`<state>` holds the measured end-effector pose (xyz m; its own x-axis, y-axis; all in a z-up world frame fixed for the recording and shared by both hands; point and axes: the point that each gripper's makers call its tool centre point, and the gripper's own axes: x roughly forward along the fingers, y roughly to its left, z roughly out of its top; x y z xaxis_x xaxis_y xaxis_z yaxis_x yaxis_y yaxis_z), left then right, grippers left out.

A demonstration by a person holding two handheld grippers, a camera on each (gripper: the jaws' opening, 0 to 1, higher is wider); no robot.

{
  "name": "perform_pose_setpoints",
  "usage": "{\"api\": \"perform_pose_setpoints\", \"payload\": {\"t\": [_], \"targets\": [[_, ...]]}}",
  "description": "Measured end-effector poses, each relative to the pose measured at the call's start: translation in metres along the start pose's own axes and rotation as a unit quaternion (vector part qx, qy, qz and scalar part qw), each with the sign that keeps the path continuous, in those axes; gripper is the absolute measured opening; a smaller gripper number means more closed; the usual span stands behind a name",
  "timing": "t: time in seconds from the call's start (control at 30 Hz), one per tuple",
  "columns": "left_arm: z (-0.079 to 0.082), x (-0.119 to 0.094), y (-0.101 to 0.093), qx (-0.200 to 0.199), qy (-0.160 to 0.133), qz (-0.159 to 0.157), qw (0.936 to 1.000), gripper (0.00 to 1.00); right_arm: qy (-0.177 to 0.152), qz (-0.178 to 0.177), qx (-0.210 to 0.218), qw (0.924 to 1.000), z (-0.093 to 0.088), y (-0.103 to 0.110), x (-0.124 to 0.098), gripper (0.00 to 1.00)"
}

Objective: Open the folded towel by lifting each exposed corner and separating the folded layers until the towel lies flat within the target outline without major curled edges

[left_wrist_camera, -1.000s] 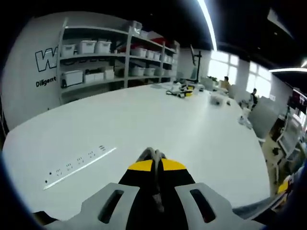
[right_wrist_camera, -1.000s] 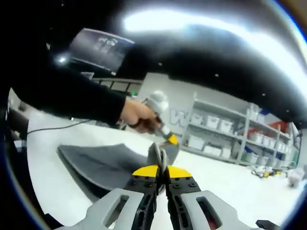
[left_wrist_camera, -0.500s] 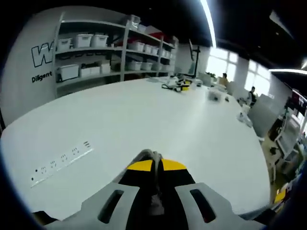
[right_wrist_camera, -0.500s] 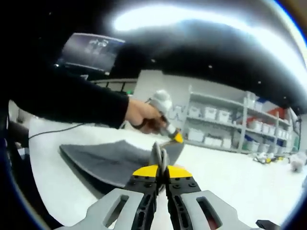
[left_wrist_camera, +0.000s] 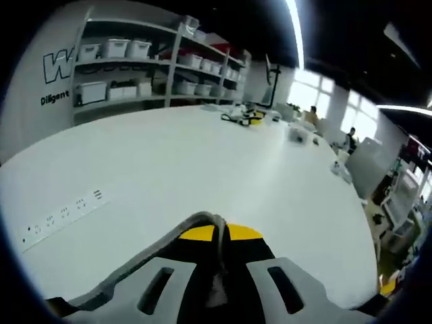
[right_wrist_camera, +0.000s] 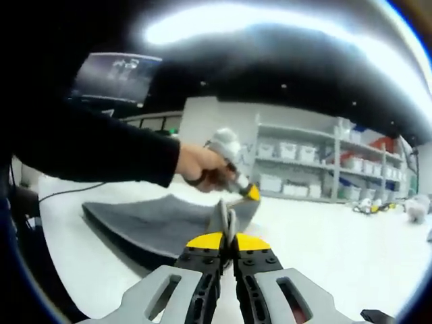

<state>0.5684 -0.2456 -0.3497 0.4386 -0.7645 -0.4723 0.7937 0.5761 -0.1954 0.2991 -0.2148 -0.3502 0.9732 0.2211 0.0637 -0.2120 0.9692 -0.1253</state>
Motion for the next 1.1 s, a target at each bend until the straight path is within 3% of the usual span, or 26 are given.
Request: {"api": "perform_pose_setpoints", "payload": {"t": [0.27,0.73,1.1], "targets": [[-0.006,0.013,-0.002,-0.022,-0.004,0.003,0.9998,0.03,0.011,-0.003,0.018,0.9998,-0.012,0.0,-0.005,0.0],[-0.018,0.033,-0.008,-0.013,0.005,0.026,0.9996,0.08,0.022,-0.012,0.038,0.999,-0.017,-0.012,-0.006,0.0],[-0.021,0.051,-0.008,-0.034,0.004,0.034,0.9988,0.12,0.03,-0.028,0.053,0.9977,-0.024,-0.043,-0.007,0.0]]}}
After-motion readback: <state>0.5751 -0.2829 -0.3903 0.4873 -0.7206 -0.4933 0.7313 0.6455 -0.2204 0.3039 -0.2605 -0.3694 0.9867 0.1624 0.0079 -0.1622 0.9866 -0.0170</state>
